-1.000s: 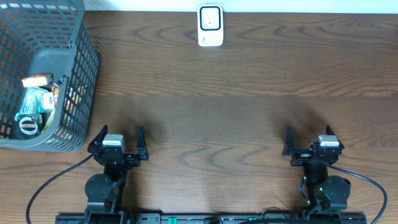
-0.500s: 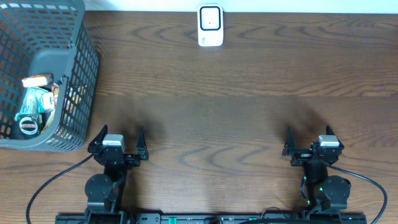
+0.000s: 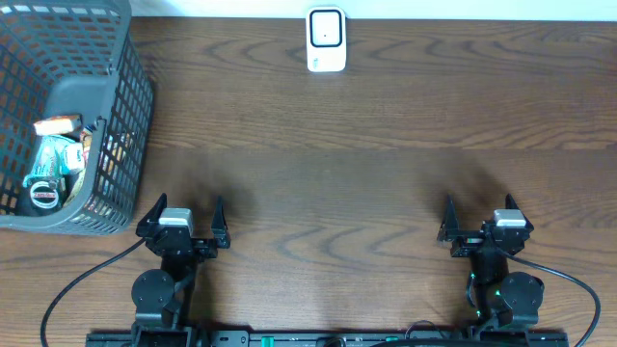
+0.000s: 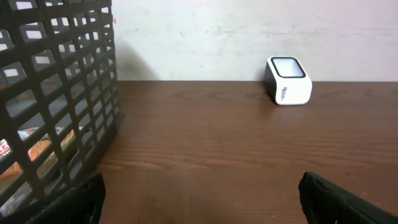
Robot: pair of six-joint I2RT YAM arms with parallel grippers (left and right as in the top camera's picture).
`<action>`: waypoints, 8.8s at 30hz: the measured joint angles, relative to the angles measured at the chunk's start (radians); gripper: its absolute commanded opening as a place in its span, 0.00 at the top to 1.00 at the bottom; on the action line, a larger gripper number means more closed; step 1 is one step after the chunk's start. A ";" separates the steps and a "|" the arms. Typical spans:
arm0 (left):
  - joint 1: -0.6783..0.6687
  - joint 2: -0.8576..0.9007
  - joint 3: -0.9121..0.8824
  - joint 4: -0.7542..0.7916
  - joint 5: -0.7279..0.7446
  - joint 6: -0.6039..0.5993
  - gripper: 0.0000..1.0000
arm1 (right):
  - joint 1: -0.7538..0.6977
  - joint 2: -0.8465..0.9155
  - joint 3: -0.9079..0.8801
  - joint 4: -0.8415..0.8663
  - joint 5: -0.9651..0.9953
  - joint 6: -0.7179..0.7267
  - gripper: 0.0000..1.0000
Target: Scan the item barcode
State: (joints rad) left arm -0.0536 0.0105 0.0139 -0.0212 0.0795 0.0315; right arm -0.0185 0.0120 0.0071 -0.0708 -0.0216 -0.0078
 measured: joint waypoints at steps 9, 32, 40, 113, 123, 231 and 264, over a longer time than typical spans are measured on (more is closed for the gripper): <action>0.000 0.000 0.000 0.000 0.000 0.000 0.02 | 0.000 0.000 0.000 0.000 0.000 0.000 0.01; 0.000 0.000 0.000 0.006 0.032 -0.017 0.02 | 0.000 0.000 0.000 0.000 0.000 0.000 0.01; 0.000 0.000 0.000 0.028 0.138 -0.079 0.02 | 0.000 0.000 0.000 0.000 0.000 0.000 0.01; 0.389 1.068 1.456 -0.343 -0.230 0.238 0.03 | 0.000 0.000 0.000 0.000 0.000 0.000 0.01; 0.652 1.178 1.606 -0.507 -0.270 0.266 0.03 | 0.000 0.000 0.000 0.000 0.000 0.000 0.01; 0.604 1.774 1.621 -0.951 0.002 0.225 0.33 | 0.000 0.000 0.000 0.000 0.000 0.000 0.01; 0.642 1.853 1.366 -0.879 -0.026 0.308 0.59 | 0.000 0.000 0.000 0.000 0.000 0.000 0.01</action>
State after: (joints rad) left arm 0.5880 1.8637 1.3796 -0.9001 0.0536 0.3393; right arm -0.0185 0.0120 0.0071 -0.0708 -0.0216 -0.0078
